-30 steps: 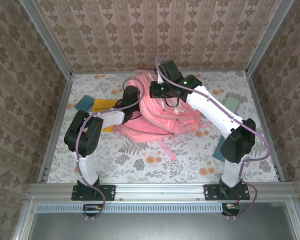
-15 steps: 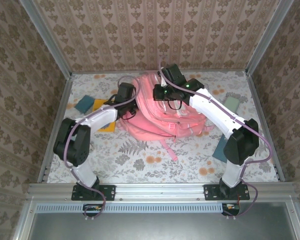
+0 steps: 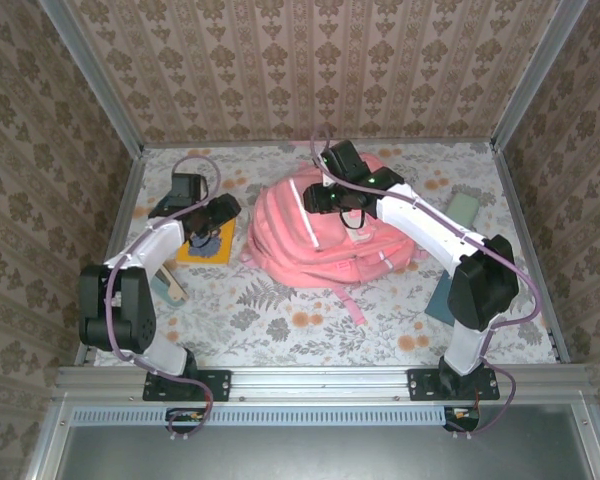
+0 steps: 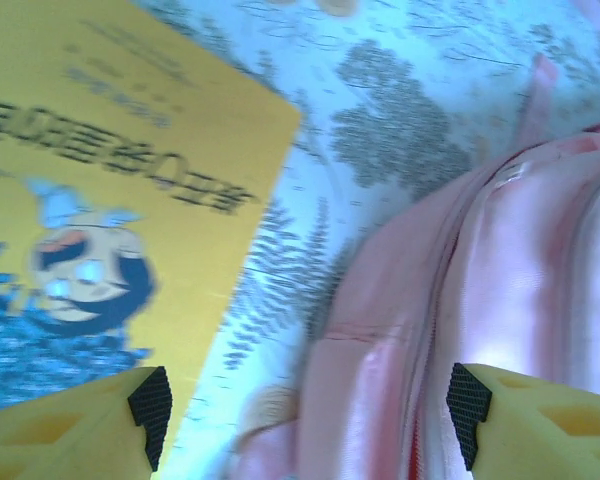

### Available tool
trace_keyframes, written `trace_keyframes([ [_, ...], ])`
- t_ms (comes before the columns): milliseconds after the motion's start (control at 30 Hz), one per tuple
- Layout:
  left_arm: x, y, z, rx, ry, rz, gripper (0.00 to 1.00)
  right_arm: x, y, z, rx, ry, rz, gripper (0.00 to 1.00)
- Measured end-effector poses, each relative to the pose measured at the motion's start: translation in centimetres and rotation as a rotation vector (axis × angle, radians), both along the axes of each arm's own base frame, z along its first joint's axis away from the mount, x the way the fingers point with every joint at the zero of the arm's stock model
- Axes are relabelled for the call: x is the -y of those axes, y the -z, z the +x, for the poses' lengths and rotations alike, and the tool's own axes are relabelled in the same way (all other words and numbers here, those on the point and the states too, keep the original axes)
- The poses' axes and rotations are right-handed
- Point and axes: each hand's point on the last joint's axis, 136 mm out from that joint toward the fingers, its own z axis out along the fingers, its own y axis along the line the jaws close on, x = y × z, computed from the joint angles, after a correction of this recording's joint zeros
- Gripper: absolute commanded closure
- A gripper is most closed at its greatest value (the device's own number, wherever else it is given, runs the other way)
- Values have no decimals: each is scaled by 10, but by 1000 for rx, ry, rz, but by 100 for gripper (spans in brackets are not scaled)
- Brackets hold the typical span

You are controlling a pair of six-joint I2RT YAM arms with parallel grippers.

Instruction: Pack the student bag

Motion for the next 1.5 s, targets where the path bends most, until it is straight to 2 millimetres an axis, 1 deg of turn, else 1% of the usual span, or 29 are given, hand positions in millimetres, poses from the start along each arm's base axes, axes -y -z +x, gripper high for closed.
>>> trace_keyframes([
  [33, -7, 4, 0, -10, -7, 10, 27, 0, 1, 0, 4, 4, -8, 55],
  [133, -18, 18, 1, -41, -14, 28, 30, -6, 1, -4, 14, -2, -18, 54],
  [200, -23, 28, 1, -65, -18, 35, 31, -19, 4, -14, 15, -28, -19, 55],
  [267, -27, 40, -1, -94, -24, 38, 32, -36, 11, -29, 7, -71, -20, 58],
  [333, -30, 52, -6, -126, -31, 40, 33, -57, 22, -48, -16, -119, -10, 60],
  [400, -31, 61, -11, -152, -33, 42, 34, -78, 32, -63, -41, -160, 10, 61],
  [467, -33, 67, -15, -172, -35, 42, 35, -100, 47, -78, -74, -203, 28, 61],
  [533, -33, 75, -22, -190, -38, 39, 37, -117, 68, -89, -113, -233, 30, 61],
  [600, -32, 76, -23, -184, -45, 29, 38, -123, 91, -94, -152, -236, 15, 61],
  [667, -31, 75, -25, -168, -54, 15, 38, -120, 113, -94, -186, -223, -10, 60],
  [733, -28, 76, -31, -157, -64, -3, 38, -109, 131, -91, -219, -195, -36, 60],
  [867, -14, 75, -49, -151, -71, -45, 38, -86, 144, -79, -249, -147, -45, 60],
  [1000, 9, 74, -73, -158, -59, -86, 38, -55, 151, -54, -249, -89, -63, 60],
  [1133, 31, 74, -101, -180, -42, -111, 38, -24, 151, -29, -223, -34, -91, 60],
  [1200, 38, 73, -114, -193, -35, -118, 37, -14, 149, -24, -215, -20, -106, 59],
  [1267, 41, 71, -127, -210, -33, -124, 36, -8, 144, -22, -203, -11, -116, 58],
  [1333, 37, 67, -136, -219, -42, -118, 33, -8, 135, -28, -191, -16, -120, 56],
  [1367, 33, 63, -137, -211, -50, -110, 32, -11, 129, -31, -183, -25, -117, 56],
  [1400, 30, 59, -139, -204, -55, -107, 32, -16, 122, -35, -171, -37, -111, 55],
  [1500, 11, 46, -139, -173, -92, -93, 32, -39, 100, -52, -132, -78, -78, 55],
])
